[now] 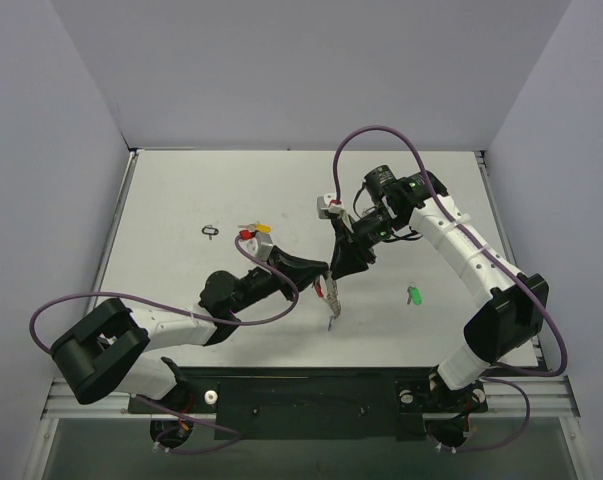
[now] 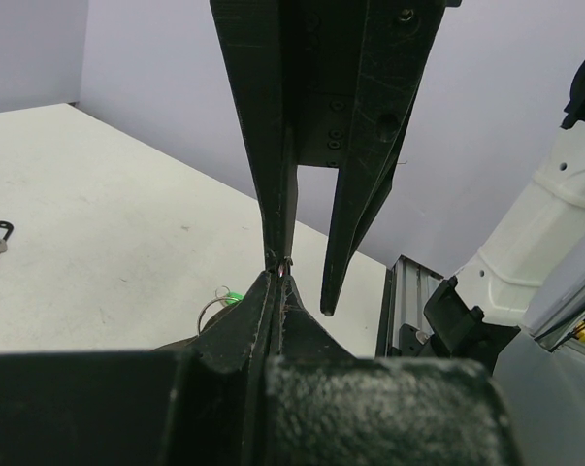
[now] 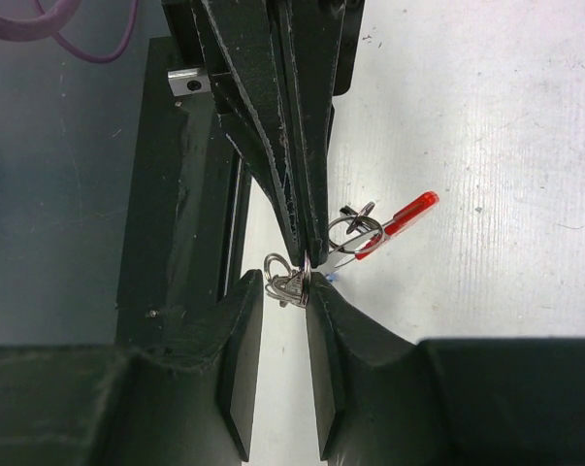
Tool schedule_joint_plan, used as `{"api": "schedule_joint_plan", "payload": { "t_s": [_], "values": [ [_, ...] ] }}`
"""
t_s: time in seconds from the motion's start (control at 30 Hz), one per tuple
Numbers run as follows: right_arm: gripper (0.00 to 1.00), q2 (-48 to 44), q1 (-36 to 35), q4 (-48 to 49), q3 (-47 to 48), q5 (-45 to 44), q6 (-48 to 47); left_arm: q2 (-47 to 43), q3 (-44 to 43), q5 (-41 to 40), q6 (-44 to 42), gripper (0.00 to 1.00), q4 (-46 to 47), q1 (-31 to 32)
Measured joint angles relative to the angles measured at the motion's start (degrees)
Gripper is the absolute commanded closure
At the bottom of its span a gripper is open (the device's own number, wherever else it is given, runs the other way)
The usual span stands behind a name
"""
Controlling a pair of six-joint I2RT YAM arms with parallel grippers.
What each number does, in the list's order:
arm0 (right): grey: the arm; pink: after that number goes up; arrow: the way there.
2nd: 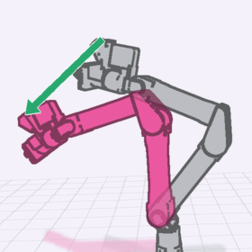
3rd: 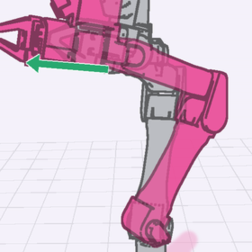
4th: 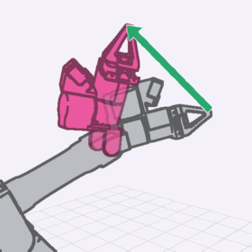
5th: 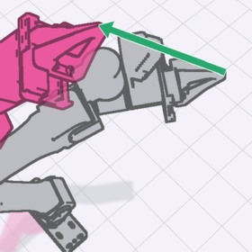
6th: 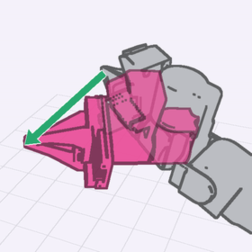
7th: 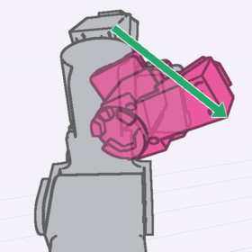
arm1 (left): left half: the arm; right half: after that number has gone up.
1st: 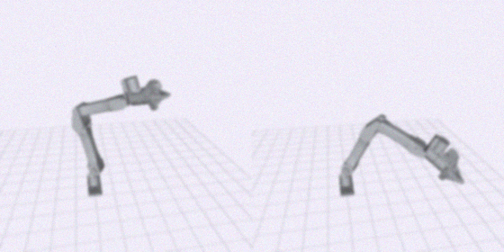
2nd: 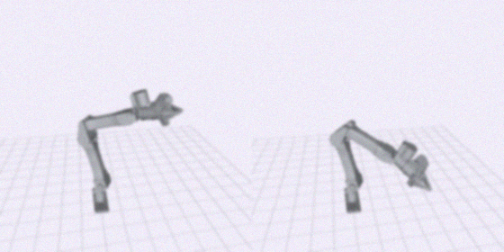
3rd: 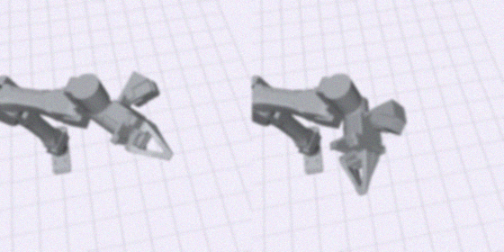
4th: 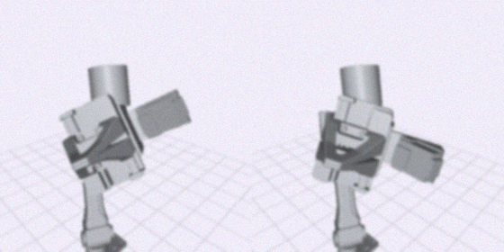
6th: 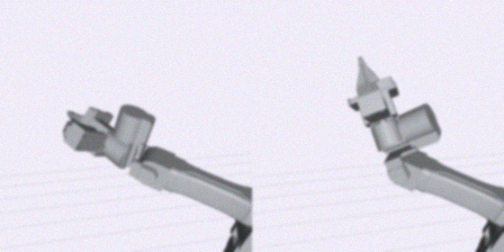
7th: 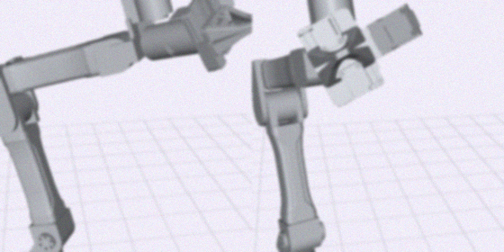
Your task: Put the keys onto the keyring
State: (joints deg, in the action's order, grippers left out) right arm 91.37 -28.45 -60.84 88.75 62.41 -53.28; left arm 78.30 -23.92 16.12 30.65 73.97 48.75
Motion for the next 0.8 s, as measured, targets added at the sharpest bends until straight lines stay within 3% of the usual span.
{"api": "schedule_joint_plan", "payload": {
  "t_s": [0.3, 0.37, 0.4, 0.7, 0.77, 0.8],
  "values": [
    [0.87, 0.00, 0.02, -0.68, 0.52, 0.00, -0.96, -0.37, 0.00, 0.44, 0.00, 1.00, 0.00, -0.13],
    [0.91, 0.00, 0.02, -0.68, 0.52, 0.00, -1.03, -0.39, 0.00, 0.55, 0.02, 1.00, 0.00, -0.13],
    [1.00, 0.00, 0.02, -0.68, 0.52, -0.02, -1.09, -0.39, 0.00, 0.68, 0.02, 1.00, 0.00, -0.13],
    [1.00, 0.00, -0.15, -0.04, 0.66, -1.44, 0.85, -0.42, 0.00, 1.22, 0.09, 1.00, 0.13, -0.11],
    [1.00, 0.00, -0.46, 1.16, 0.74, -2.82, 4.15, -0.42, 0.02, 0.70, 0.20, 0.93, -0.04, -0.15],
    [1.00, -0.07, -0.59, 1.90, 0.74, -3.56, 5.84, -0.42, 0.09, 0.28, 0.24, 0.75, -0.11, -0.22]
  ]
}}
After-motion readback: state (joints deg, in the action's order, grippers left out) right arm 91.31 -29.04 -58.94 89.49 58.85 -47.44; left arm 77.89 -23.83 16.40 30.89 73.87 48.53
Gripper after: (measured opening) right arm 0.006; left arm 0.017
